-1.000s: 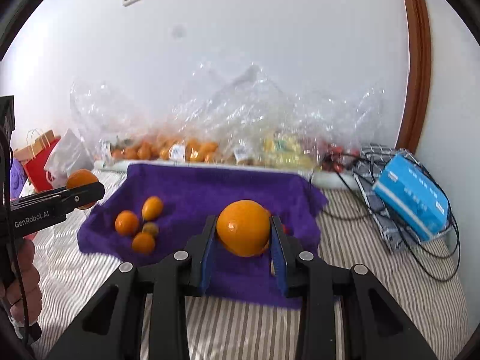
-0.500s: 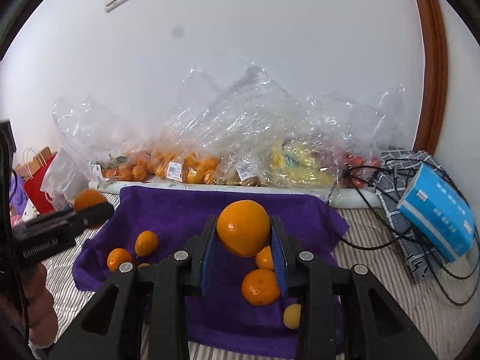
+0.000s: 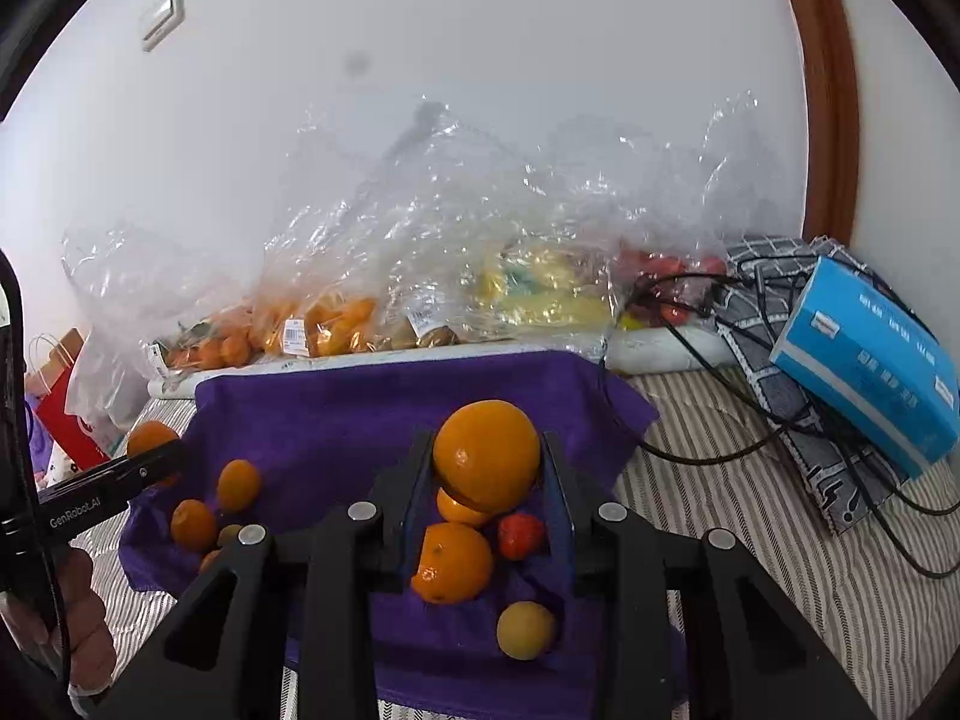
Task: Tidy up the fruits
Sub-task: 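Carry both large oranges up and over the purple towel, then open the right tool onto the towel while the left tool releases its orange there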
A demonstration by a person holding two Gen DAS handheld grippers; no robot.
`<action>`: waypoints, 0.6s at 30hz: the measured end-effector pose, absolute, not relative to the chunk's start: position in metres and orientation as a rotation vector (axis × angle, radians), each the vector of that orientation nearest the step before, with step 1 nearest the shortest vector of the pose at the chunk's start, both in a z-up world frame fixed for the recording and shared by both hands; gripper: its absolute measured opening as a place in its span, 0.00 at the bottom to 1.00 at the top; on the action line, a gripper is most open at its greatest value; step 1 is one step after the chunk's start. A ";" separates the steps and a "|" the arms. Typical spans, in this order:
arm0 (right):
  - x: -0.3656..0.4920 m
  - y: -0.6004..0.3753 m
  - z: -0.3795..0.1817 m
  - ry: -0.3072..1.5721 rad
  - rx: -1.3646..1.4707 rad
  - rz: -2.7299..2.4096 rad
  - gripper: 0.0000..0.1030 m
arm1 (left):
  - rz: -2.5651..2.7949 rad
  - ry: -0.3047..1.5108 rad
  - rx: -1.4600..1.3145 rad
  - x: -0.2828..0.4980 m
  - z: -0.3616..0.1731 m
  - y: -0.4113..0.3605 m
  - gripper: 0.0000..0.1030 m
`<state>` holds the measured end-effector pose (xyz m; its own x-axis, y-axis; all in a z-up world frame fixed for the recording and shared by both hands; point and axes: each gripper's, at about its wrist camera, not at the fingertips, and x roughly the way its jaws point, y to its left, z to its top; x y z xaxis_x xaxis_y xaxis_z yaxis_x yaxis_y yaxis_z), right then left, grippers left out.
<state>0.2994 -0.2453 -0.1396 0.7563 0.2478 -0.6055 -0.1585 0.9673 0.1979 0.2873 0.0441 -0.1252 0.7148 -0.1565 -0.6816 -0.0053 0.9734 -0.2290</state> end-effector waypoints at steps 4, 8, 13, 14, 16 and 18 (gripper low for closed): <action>0.300 -0.234 -0.147 0.701 0.102 0.243 0.33 | -0.081 0.787 -0.224 0.290 -0.129 0.044 0.41; 0.299 -0.212 -0.157 0.736 0.038 0.287 0.33 | -0.086 0.808 -0.233 0.293 -0.135 0.044 0.41; 0.296 -0.192 -0.169 0.766 -0.035 0.315 0.33 | -0.079 0.826 -0.229 0.295 -0.140 0.043 0.41; 0.296 -0.189 -0.171 0.775 -0.040 0.322 0.33 | -0.078 0.830 -0.230 0.295 -0.141 0.043 0.41; 0.296 -0.186 -0.174 0.785 -0.042 0.328 0.33 | -0.076 0.838 -0.228 0.296 -0.143 0.043 0.41; 0.296 -0.184 -0.175 0.779 -0.057 0.320 0.33 | -0.072 0.853 -0.223 0.298 -0.147 0.042 0.41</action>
<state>0.2956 -0.1837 -0.1751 0.6659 0.2623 -0.6984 -0.3042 0.9503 0.0669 0.2977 0.0421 -0.1467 0.6572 -0.1522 -0.7382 -0.0256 0.9743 -0.2237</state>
